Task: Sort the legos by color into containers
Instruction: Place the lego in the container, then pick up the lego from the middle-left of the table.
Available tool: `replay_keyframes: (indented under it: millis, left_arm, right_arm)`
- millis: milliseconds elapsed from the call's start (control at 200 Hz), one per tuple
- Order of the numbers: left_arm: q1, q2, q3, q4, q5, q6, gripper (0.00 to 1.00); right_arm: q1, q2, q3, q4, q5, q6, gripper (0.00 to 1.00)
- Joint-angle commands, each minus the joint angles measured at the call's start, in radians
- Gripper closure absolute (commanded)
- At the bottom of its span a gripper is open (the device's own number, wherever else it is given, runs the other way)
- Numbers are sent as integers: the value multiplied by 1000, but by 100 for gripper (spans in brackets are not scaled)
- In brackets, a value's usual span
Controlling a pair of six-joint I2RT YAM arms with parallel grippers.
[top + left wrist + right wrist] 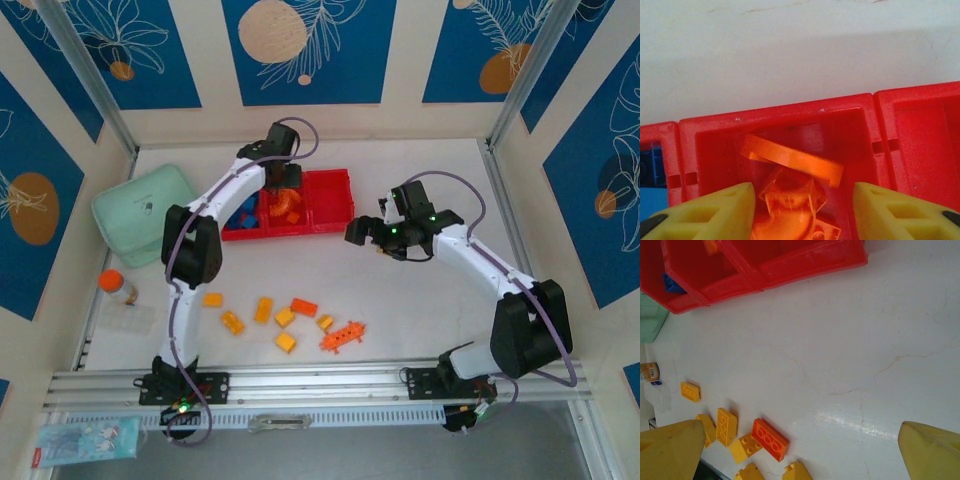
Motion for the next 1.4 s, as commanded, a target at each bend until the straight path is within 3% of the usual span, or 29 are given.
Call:
replay_keyframes:
  millis: [0,120,290,555,780,980,1390]
  left_arm:
    - [3,-66,30,-29,-3,23,44]
    - [-2,-133,-1,-48,39,14,42]
    - [-52,-305,-182,-13,102,20,39]
    - [-219,-559,-523,-24,77,-1,32]
    - [-358,-690,-784,-25,49,-155,27]
    - [-415,-682,-893,-47,70,-221,23]
    - [-464,-495,-873,-18,113,-255,17]
  right_arm:
    - [1,2,31,-19,0,-16,1]
    - [1,-6,35,-44,13,-22,1]
    - [7,-29,14,-87,30,-31,1]
    - [45,-77,-33,-123,37,-22,1]
    - [98,-91,-119,-113,31,8,1]
    - [133,-115,-199,-81,21,42,1]
    - [129,-126,-238,-73,38,46,1]
